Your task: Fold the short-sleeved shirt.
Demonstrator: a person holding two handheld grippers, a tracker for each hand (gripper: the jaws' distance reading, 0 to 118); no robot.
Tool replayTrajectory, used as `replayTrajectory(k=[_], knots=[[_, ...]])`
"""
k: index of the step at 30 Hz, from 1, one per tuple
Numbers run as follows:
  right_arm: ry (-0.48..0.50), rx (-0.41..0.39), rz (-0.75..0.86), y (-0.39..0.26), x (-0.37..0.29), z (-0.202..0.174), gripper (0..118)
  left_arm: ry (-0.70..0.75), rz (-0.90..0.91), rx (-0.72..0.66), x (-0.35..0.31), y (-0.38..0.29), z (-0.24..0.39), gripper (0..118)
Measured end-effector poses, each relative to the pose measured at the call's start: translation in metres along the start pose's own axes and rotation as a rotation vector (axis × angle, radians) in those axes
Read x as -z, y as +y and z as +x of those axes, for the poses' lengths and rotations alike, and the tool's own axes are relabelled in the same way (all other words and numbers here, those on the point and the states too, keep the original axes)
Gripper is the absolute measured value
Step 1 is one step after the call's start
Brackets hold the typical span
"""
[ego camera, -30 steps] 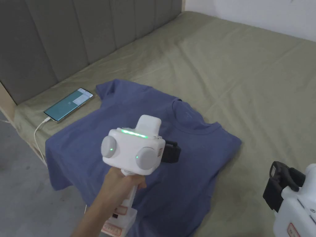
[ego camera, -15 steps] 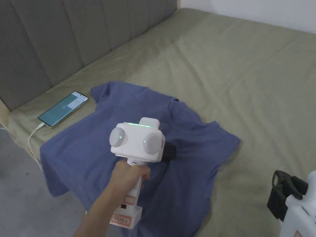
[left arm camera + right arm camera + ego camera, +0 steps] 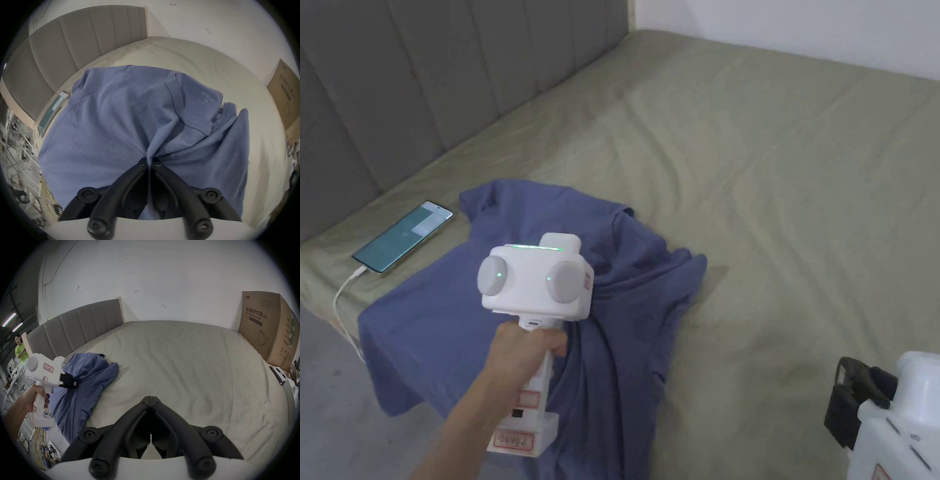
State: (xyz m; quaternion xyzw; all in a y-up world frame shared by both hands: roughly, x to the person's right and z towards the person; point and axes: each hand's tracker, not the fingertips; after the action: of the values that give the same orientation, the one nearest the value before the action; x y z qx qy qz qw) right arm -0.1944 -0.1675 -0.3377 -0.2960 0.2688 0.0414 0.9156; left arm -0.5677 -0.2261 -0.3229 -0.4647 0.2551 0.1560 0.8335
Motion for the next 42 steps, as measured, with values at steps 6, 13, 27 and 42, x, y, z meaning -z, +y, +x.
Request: replayTrajectory(k=[6, 13, 27, 42], knots=[[-0.049, 0.058, 0.031, 0.005, -0.020, 0.027, 0, -0.119, 0.035, -0.163, -0.047, 0.014, -0.026, 0], [-0.099, 0.158, 0.099, 0.013, -0.055, 0.062, 0, -0.202, 0.154, -0.146, -0.139, 0.035, -0.026, 0], [-0.264, 0.304, 0.287, 0.023, -0.156, 0.144, 0, -0.546, 0.489, 0.227, -0.365, 0.094, 0.144, 0], [-0.572, 0.462, 0.249, -0.043, -0.237, 0.260, 0, -0.893, 0.026, 0.524, -0.220, -0.060, 0.438, 0]])
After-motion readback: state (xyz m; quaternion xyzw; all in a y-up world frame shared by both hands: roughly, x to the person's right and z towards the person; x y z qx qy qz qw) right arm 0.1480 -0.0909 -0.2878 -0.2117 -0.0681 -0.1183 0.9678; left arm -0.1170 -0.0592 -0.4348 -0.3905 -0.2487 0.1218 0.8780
